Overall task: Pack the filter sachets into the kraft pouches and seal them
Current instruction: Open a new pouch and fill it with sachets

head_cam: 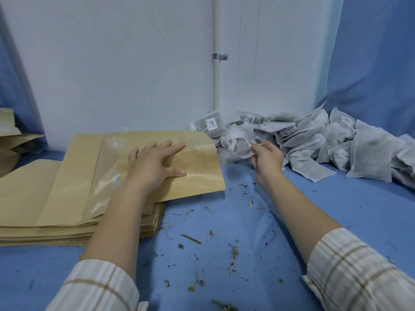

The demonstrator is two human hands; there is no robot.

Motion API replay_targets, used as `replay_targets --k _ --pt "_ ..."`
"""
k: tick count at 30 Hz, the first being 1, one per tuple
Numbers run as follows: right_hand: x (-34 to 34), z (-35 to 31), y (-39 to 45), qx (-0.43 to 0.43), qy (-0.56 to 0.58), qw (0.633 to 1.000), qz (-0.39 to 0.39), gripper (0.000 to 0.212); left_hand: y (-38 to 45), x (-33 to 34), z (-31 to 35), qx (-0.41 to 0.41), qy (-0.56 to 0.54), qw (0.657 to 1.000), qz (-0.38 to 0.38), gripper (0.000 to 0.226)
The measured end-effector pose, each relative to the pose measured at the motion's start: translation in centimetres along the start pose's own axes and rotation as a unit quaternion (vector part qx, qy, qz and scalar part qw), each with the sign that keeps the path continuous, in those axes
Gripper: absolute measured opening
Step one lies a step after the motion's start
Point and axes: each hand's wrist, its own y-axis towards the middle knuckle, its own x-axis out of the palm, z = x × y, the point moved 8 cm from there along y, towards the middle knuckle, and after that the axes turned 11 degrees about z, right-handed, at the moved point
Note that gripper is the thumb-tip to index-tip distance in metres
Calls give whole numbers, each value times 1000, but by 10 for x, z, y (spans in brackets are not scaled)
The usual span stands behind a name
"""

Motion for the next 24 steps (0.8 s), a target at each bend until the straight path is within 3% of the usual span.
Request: replay_targets --k 4,7,11,16,19,21,24 --pt "3 4 -3 -12 -51 998 -41 30 0 -5 3 3 -30 999 10 66" --pt "11 5 -12 -38 -107 991 -73 21 -2 -8 11 8 -123 992 -4 63" --pt "43 8 -41 -28 -126 968 -215 10 -6 -1 17 -2 -205 978 -42 55" --pt "61 28 -80 116 -195 887 -401 16 -5 5 35 9 -198 980 -28 51" --pt "56 31 -90 208 -162 862 -433 21 -7 4 43 5 -206 977 -51 56" --pt "56 28 -96 228 -135 850 -456 22 -9 6 47 1 -186 979 -88 68" --pt "61 27 -95 164 -189 856 -452 22 -10 15 53 17 -106 988 -111 72"
